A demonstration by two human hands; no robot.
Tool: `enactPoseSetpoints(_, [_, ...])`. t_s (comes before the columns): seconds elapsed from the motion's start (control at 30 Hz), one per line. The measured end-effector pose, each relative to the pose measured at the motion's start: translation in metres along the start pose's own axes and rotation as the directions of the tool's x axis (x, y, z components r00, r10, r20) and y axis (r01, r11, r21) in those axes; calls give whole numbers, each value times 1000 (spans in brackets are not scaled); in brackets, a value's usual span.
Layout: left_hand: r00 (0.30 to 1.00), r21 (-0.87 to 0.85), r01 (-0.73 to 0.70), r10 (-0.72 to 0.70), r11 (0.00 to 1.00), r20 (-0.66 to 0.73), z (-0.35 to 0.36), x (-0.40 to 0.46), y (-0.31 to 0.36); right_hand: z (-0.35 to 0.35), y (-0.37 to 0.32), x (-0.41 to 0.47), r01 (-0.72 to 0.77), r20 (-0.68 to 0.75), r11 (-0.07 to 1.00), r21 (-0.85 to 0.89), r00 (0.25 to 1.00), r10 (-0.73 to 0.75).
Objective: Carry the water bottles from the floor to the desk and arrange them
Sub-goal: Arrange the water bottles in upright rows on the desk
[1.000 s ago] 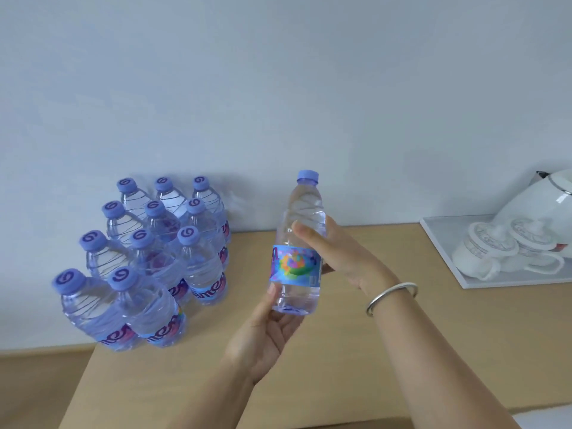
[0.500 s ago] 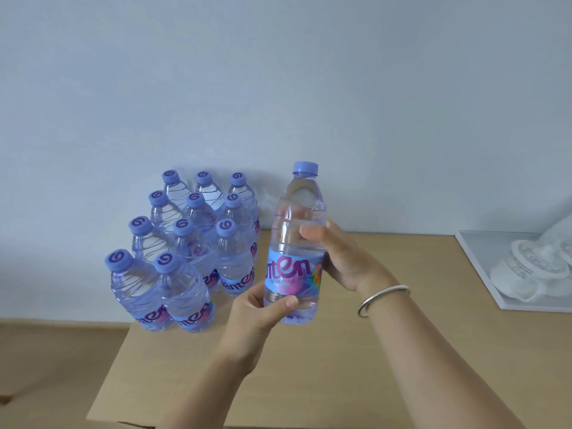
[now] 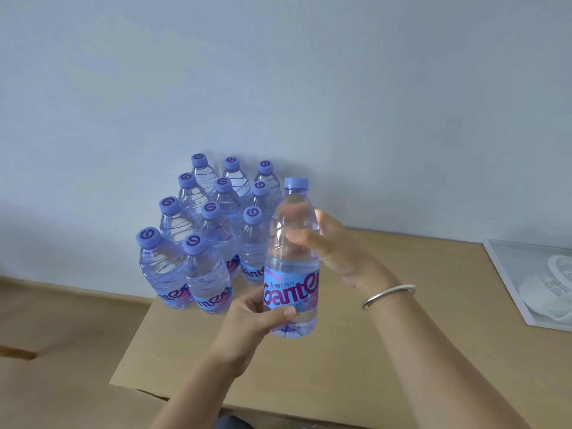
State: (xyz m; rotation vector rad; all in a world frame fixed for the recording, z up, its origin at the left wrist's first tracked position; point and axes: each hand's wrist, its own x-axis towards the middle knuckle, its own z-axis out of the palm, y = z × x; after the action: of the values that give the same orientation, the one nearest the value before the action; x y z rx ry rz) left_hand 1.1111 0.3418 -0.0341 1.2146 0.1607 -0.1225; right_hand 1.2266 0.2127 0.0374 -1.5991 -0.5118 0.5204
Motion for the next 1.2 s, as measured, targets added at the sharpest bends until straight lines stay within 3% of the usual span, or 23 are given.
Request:
enactPoseSetpoints(0.13, [996, 63, 7, -1, 998, -94, -7, -4, -11, 7, 4, 8, -42, -85, 963, -267, 996, 20])
enactPoseSetpoints(0.47, [987, 150, 27, -3, 988, -162, -39, -4, -23, 30, 35, 19, -105, -134, 981, -165, 987, 83])
enactPoseSetpoints(0.67, [947, 358, 128, -8, 925, -320, -55, -3, -39, 55, 48, 17, -145, -223, 950, -277, 971, 83])
enactPoseSetpoints(0.9, [901, 216, 274, -172, 937, -398, -62, 1, -35, 88, 66, 13, -100, -250, 915, -391, 968, -1])
enactPoseSetpoints(1.0, [893, 167, 340, -262, 925, -366, -62, 2, -30, 94, 75, 11, -77, -319, 902, -424, 945, -69])
enactPoseSetpoints(1.2, [909, 152, 352, -299, 924, -290, -66, 6, -24, 96, 88, 11, -71, -377, 912, -405, 921, -96])
